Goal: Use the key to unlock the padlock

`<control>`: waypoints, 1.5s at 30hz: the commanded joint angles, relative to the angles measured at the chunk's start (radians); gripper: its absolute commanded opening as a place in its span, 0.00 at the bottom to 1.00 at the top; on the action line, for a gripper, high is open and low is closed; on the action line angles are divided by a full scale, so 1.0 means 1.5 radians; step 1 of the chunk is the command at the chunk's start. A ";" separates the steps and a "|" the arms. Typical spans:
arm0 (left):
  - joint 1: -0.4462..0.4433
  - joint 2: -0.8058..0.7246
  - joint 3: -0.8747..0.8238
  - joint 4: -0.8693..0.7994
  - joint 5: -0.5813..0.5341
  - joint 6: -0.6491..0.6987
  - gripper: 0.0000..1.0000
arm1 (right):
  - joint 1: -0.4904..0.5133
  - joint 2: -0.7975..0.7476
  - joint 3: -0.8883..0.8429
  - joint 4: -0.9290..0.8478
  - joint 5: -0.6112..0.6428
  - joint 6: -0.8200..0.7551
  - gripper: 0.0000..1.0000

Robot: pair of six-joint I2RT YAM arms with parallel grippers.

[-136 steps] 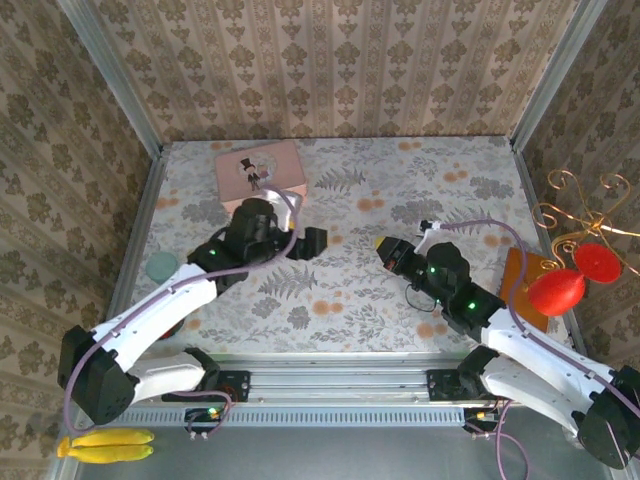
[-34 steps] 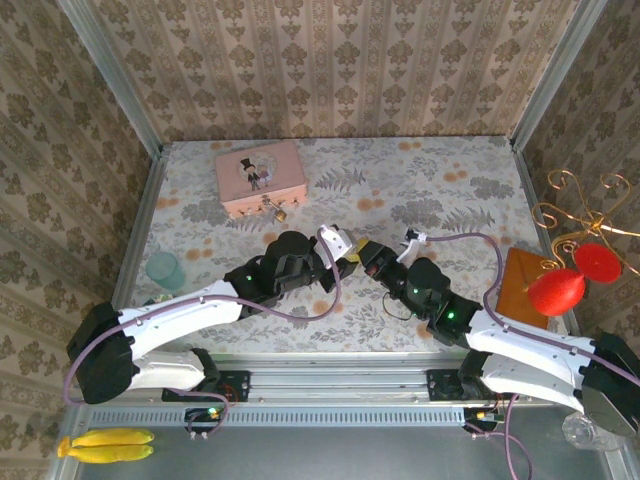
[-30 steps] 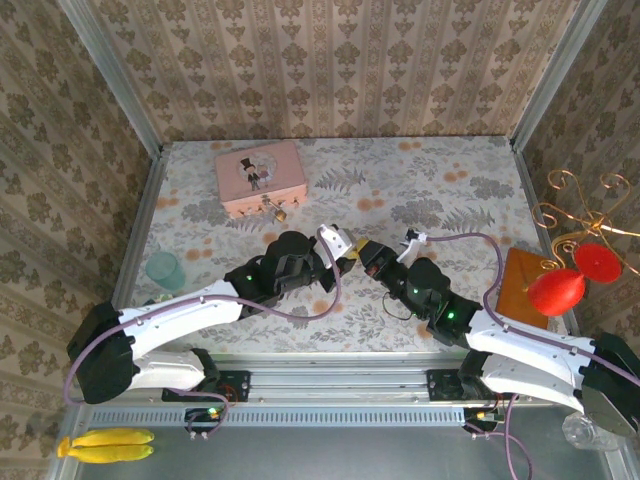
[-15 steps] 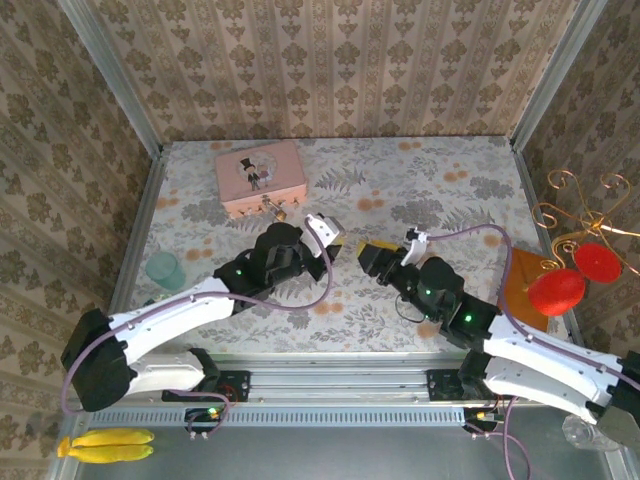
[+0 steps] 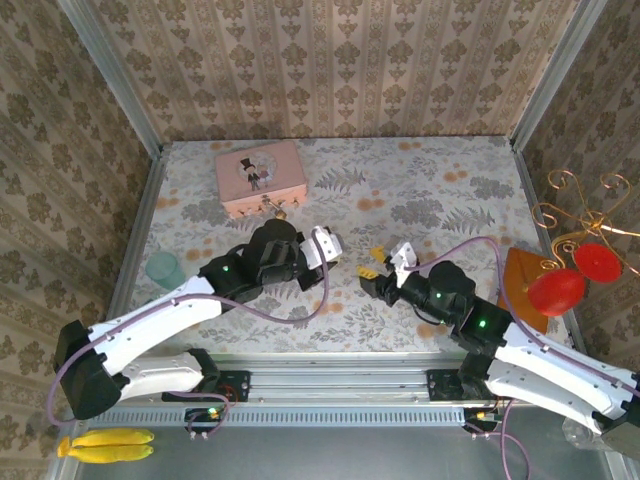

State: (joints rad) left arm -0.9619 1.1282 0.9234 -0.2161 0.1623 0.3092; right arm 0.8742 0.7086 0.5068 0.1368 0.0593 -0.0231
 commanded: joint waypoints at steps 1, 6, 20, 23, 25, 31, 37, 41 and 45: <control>-0.006 0.004 0.045 -0.114 0.077 0.071 0.00 | -0.002 0.013 0.003 -0.012 -0.067 -0.088 0.47; -0.019 0.013 0.056 -0.140 0.111 0.084 0.00 | -0.002 0.040 -0.003 -0.002 -0.082 -0.086 0.38; -0.031 0.039 0.070 -0.172 0.133 0.101 0.00 | -0.002 0.071 -0.010 -0.019 -0.139 -0.086 0.13; -0.031 0.038 0.070 -0.172 0.135 0.099 0.00 | -0.002 0.070 -0.013 -0.013 -0.146 -0.078 0.11; -0.032 0.038 0.069 -0.172 0.134 0.099 0.00 | -0.001 0.070 -0.014 -0.013 -0.147 -0.077 0.15; -0.032 0.035 0.070 -0.176 0.132 0.102 0.00 | -0.002 0.072 -0.014 -0.024 -0.154 -0.078 0.21; -0.032 0.029 0.067 -0.176 0.129 0.103 0.00 | -0.002 0.075 -0.010 -0.031 -0.159 -0.078 0.16; -0.032 0.026 0.065 -0.174 0.121 0.102 0.00 | -0.001 0.076 -0.009 -0.036 -0.165 -0.081 0.10; -0.032 0.014 0.055 -0.161 0.107 0.100 0.00 | -0.001 0.077 -0.006 -0.040 -0.162 -0.075 0.00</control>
State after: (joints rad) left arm -1.0019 1.1843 1.0019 -0.4828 0.3260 0.4423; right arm 0.8742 0.8204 0.5011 0.1020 -0.1677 -0.1345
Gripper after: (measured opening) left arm 0.064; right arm 0.068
